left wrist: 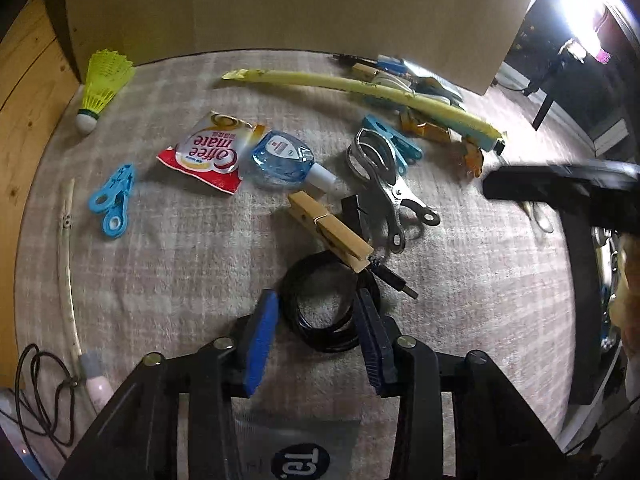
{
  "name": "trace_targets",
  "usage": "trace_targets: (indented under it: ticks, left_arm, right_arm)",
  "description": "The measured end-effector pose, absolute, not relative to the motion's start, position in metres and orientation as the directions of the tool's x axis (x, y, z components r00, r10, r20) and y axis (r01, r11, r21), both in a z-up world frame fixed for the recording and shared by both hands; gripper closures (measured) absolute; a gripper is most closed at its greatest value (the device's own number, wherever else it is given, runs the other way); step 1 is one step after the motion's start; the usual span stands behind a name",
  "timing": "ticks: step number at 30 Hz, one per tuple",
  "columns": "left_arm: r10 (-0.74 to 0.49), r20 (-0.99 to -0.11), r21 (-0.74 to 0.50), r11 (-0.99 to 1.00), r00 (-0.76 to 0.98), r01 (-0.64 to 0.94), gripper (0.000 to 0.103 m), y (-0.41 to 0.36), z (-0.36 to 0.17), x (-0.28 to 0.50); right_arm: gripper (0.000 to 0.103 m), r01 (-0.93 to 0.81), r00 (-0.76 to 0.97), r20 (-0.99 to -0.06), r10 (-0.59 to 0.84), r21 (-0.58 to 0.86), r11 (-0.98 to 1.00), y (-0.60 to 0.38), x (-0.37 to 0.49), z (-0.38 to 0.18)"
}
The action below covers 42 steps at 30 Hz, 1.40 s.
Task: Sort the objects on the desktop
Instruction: 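Move both tools back over the pile of items, then grasp the black cable coil with the left tool while the right tool grasps the metal scissors, then carry the cable coil and scissors into the tray while both tools open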
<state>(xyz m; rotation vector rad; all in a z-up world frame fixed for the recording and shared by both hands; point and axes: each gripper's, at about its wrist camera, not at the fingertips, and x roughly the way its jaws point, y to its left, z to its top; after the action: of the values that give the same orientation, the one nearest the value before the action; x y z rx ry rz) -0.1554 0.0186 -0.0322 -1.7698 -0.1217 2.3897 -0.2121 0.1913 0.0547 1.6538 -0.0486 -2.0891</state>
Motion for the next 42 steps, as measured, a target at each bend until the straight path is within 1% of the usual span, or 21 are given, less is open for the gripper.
trace_targets:
  ticks: [2,7,10,13,16,17,18,20,21,22,25,27,31,37,42]
  left_arm:
    - [0.168,-0.945,-0.145,-0.984,-0.281,-0.1,0.08,0.02,-0.035,-0.156]
    - [0.152,-0.943,-0.113,-0.983,-0.295,-0.145,0.081,0.024,-0.036,-0.155]
    - [0.154,-0.944,-0.114,-0.982,-0.291,-0.151,0.08,0.027,-0.036,-0.159]
    - [0.112,-0.951,-0.062,-0.982,-0.289,-0.177,0.078,0.035,-0.04,-0.165]
    - [0.102,-0.947,-0.045,-0.981,-0.305,-0.19,0.079,0.041,-0.04,-0.17]
    - [0.101,-0.944,-0.042,-0.981,-0.313,-0.189,0.082,0.042,-0.041,-0.171]
    - [0.101,-0.942,-0.041,-0.981,-0.321,-0.188,0.089,0.043,-0.04,-0.171]
    - [0.132,-0.941,-0.074,-0.978,-0.31,-0.193,0.092,0.044,-0.04,-0.17]
    - [0.17,-0.939,-0.115,-0.974,-0.299,-0.194,0.093,0.044,-0.04,-0.166]
    - [0.189,-0.936,-0.134,-0.971,-0.295,-0.199,0.094,0.046,-0.04,-0.162]
    - [0.222,-0.932,-0.17,-0.966,-0.286,-0.197,0.094,0.05,-0.039,-0.15]
    - [0.254,-0.925,-0.203,-0.959,-0.281,-0.199,0.094,0.055,-0.037,-0.142]
    - [0.267,-0.921,-0.203,-0.95,-0.284,-0.237,0.094,0.072,-0.028,-0.126]
    - [0.296,-0.907,-0.197,-0.928,-0.301,-0.317,0.094,0.11,-0.002,-0.115]
    - [0.337,-0.89,-0.188,-0.885,-0.307,-0.426,0.094,0.163,0.022,-0.113]
  right_arm:
    - [0.071,0.332,-0.148,-0.919,-0.366,0.303,-0.893,0.176,-0.224,0.046]
    - [0.081,0.298,-0.106,-0.929,-0.354,0.31,-0.903,0.16,-0.24,0.025]
    - [0.082,0.275,-0.086,-0.927,-0.366,0.331,-0.903,0.156,-0.249,0.018]
    - [0.082,0.274,-0.073,-0.926,-0.371,0.339,-0.9,0.15,-0.252,0.017]
    - [0.082,0.282,-0.066,-0.927,-0.369,0.338,-0.898,0.141,-0.253,0.015]
    - [0.082,0.283,-0.058,-0.93,-0.363,0.333,-0.899,0.136,-0.254,0.013]
    - [0.082,0.286,-0.054,-0.933,-0.355,0.326,-0.901,0.133,-0.256,0.01]
    - [0.084,0.296,-0.075,-0.94,-0.333,0.297,-0.908,0.128,-0.257,0.011]
    - [0.09,0.298,-0.077,-0.939,-0.335,0.299,-0.907,0.128,-0.256,0.011]
    - [0.092,0.297,-0.073,-0.936,-0.344,0.309,-0.904,0.131,-0.256,0.011]
    - [0.096,0.287,-0.065,-0.933,-0.355,0.323,-0.902,0.139,-0.249,0.011]
    - [0.096,0.299,-0.06,-0.932,-0.357,0.325,-0.897,0.146,-0.239,0.013]
    - [0.096,0.297,-0.062,-0.928,-0.366,0.333,-0.895,0.174,-0.216,0.019]
    - [0.096,0.254,-0.118,-0.92,-0.373,0.336,-0.907,0.233,-0.184,0.041]
    - [0.096,0.182,-0.222,-0.9,-0.375,0.34,-0.923,0.298,-0.154,0.07]
